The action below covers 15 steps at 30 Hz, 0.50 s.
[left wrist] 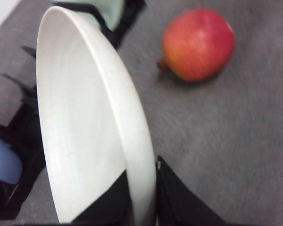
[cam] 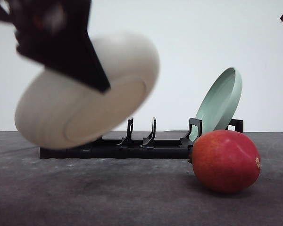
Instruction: Place pomegranate in white plate
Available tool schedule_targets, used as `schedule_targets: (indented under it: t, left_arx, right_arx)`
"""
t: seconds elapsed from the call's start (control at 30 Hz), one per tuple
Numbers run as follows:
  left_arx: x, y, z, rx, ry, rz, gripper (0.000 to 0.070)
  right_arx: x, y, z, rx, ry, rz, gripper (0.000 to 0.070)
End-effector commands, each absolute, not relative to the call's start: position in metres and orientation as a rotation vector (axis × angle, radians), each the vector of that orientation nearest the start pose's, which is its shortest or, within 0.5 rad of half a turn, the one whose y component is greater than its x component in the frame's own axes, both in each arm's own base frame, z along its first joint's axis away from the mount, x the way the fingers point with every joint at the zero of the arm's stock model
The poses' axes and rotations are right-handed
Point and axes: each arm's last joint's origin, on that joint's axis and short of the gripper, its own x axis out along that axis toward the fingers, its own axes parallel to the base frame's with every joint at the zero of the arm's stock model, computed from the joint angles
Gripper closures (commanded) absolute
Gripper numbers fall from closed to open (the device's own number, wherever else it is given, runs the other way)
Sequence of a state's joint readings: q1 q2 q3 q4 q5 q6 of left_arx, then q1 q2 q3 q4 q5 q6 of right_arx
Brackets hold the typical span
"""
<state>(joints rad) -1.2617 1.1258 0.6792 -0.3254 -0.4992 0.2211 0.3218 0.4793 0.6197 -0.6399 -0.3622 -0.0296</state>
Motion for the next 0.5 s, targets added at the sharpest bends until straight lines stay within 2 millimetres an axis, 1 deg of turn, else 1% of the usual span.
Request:
schedule_targets:
  t: [0.0,0.23,0.37,0.47]
  left_arx:
    - [0.08,-0.214,0.219,0.896,0.418,-0.807,0.0696]
    - [0.085,-0.234,0.188,1.02,0.514,-0.809,0.0696]
    - [0.087,-0.241,0.173,1.105,0.532,-0.815,0.0696]
    - [0.088,-0.243,0.165,1.145,0.537,-0.817,0.0694]
  right_arx:
    - [0.094,0.043,0.278,-0.016,0.482,0.679,0.0295]
    - [0.094,0.043,0.278,-0.017,0.482,0.679,0.0295]
    - [0.094,0.043,0.278,-0.017,0.482,0.679,0.0295]
    - [0.094,0.043,0.278,-0.017,0.482,0.679,0.0295]
